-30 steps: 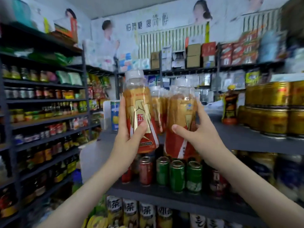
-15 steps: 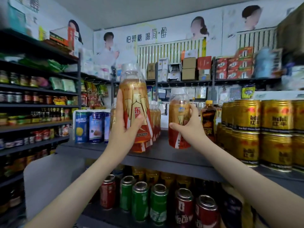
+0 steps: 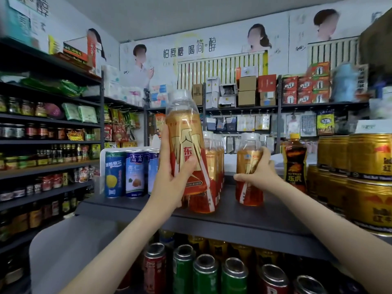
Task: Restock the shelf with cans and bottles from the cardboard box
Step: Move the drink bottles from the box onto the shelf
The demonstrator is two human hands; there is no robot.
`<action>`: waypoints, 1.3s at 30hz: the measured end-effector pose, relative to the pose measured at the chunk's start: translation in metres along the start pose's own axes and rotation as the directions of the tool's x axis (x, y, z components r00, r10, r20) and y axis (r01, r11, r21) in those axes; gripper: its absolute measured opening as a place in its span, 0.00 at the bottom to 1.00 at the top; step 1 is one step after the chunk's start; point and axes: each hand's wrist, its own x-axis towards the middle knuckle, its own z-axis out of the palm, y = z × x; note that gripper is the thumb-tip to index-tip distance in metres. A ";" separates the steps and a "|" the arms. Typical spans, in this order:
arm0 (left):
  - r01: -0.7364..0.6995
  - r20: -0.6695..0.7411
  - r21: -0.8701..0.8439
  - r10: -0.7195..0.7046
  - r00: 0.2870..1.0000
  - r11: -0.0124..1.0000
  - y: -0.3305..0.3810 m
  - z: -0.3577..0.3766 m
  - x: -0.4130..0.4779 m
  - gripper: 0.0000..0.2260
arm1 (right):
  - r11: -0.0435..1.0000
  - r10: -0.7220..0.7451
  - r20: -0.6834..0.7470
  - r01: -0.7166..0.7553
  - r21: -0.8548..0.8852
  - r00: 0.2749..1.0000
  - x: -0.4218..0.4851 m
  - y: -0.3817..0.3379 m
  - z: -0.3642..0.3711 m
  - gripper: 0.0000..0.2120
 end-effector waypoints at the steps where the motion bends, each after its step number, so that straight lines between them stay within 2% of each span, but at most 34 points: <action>1: -0.005 0.011 -0.014 0.005 1.000 1.000 -0.003 -0.004 0.000 0.32 | 0.999 0.038 0.075 -0.039 0.007 0.996 0.002 0.000 -0.001 0.60; 3: -0.012 0.043 -0.028 0.013 0.999 1.000 -0.010 -0.011 0.000 0.32 | 0.994 0.072 0.199 -0.085 0.061 0.977 -0.001 -0.002 -0.005 0.61; 4: -0.016 0.057 -0.026 0.017 0.998 1.000 -0.014 -0.014 -0.001 0.32 | 0.995 0.067 0.217 -0.082 0.064 0.974 -0.002 -0.001 -0.005 0.60; 11: -0.059 0.145 -0.032 0.063 0.987 0.998 -0.021 0.003 -0.003 0.33 | 0.994 -0.014 0.038 0.018 -0.108 0.999 0.002 0.006 0.004 0.55; 15: -0.012 0.210 -0.060 0.025 0.977 0.998 -0.014 0.029 -0.012 0.33 | 0.991 -0.026 0.031 0.030 -0.129 0.999 0.007 0.010 -0.002 0.60; 17: -0.020 0.231 -0.048 0.030 0.973 0.999 -0.014 0.042 -0.013 0.34 | 0.994 -0.083 -0.091 0.076 -0.077 0.992 0.003 0.003 -0.011 0.54; 19: 0.011 0.257 -0.064 0.006 0.966 0.998 -0.016 0.055 -0.011 0.35 | 0.977 -0.126 -0.187 0.154 0.145 0.974 -0.012 -0.008 -0.027 0.42; 20: 0.025 0.270 -0.068 -0.006 0.963 0.997 -0.018 0.061 -0.009 0.35 | 0.937 -0.146 -0.148 0.185 0.296 0.978 -0.023 -0.012 -0.037 0.38; 21: 0.042 0.283 -0.066 -0.022 0.959 0.997 -0.020 0.068 -0.008 0.35 | 0.893 -0.187 -0.040 0.187 0.410 0.982 -0.036 -0.015 -0.047 0.34; 22: 0.059 0.295 -0.053 -0.041 0.955 0.997 -0.023 0.075 -0.007 0.35 | 0.873 -0.236 0.094 0.168 0.458 0.967 -0.047 -0.018 -0.054 0.32; 24: 0.082 0.319 0.002 -0.078 0.944 0.997 -0.028 0.088 -0.003 0.36 | 0.905 -0.262 0.272 0.137 0.403 0.926 -0.063 -0.019 -0.060 0.28; 26: 0.103 0.369 0.055 -0.116 0.922 0.993 -0.032 0.100 0.001 0.37 | 0.933 -0.225 0.288 0.121 0.338 0.931 -0.067 -0.015 -0.058 0.26; 28: 0.104 0.429 0.084 -0.130 0.894 0.991 -0.039 0.109 0.003 0.39 | 0.937 -0.182 0.225 0.099 0.335 0.957 -0.068 -0.009 -0.057 0.27; 30: 0.125 0.484 0.116 -0.166 0.859 0.985 -0.047 0.114 0.003 0.42 | 0.932 -0.156 0.209 0.074 0.356 0.965 -0.069 0.000 -0.059 0.23; 32: 0.068 0.525 0.241 -0.189 0.830 0.968 -0.048 0.115 0.003 0.43 | 0.919 -0.121 0.194 0.036 0.393 0.973 -0.070 0.007 -0.060 0.19; 34: -0.078 0.542 0.425 -0.185 0.820 0.902 -0.044 0.111 0.001 0.40 | 0.916 -0.077 0.160 0.007 0.401 0.984 -0.069 0.011 -0.061 0.19; 35: -0.166 0.527 0.493 -0.142 0.838 0.854 -0.041 0.106 -0.001 0.36 | 0.924 -0.054 0.138 -0.003 0.381 0.989 -0.066 0.013 -0.062 0.19; 37: -0.330 0.468 0.553 0.042 0.883 0.765 -0.037 0.093 -0.004 0.28 | 0.944 -0.006 0.091 -0.025 0.329 0.996 -0.059 0.016 -0.065 0.21; 39: -0.419 0.389 0.631 0.201 0.899 0.653 -0.044 0.077 0.000 0.23 | 0.954 0.047 0.050 -0.060 0.294 0.998 -0.051 0.021 -0.067 0.23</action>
